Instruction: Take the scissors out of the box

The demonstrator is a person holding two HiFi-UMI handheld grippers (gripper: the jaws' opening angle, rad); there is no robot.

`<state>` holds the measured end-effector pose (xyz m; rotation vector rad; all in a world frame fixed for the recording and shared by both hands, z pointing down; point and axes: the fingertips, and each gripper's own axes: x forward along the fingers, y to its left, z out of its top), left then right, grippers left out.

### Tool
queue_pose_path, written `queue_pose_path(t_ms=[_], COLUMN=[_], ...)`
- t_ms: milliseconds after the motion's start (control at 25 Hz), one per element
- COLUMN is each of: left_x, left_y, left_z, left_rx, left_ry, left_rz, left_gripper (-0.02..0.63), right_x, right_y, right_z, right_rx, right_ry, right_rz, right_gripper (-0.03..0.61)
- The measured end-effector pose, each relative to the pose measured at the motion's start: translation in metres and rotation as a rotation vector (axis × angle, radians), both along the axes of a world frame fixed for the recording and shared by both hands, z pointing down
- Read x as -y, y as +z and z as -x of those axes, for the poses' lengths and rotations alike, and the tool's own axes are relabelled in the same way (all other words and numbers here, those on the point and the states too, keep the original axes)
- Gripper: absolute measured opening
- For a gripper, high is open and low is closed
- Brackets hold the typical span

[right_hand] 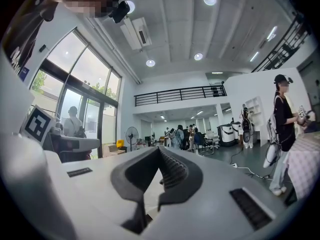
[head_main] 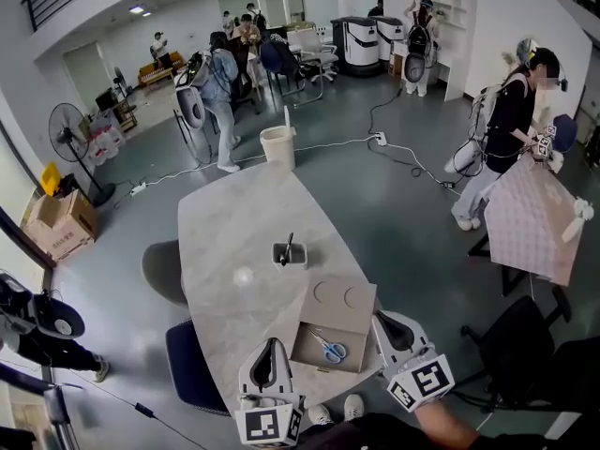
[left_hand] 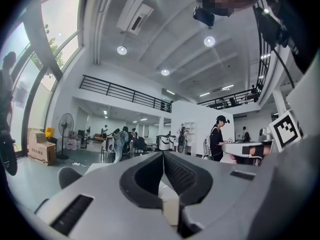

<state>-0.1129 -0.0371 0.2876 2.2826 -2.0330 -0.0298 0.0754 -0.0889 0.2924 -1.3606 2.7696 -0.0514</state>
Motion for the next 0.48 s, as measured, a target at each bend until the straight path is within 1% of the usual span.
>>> queue_pose_path(t_ms=[120,480], left_x=[0.004,0.010], left_y=[0.007,0.055], left_z=[0.008,0.020], left_rx=[0.001,-0.041], left_ry=[0.000,0.020], left_rz=[0.005,0.122], left_gripper=[0.017,0.017], right_x=[0.004,0.013], right_y=[0.009,0.053], right_z=[0.012,0.031], right_rx=[-0.011,-0.079], right_ry=[-0.010,-0.018], right_rz=[0.010,0.092], right_gripper=[-0.004,-0.005])
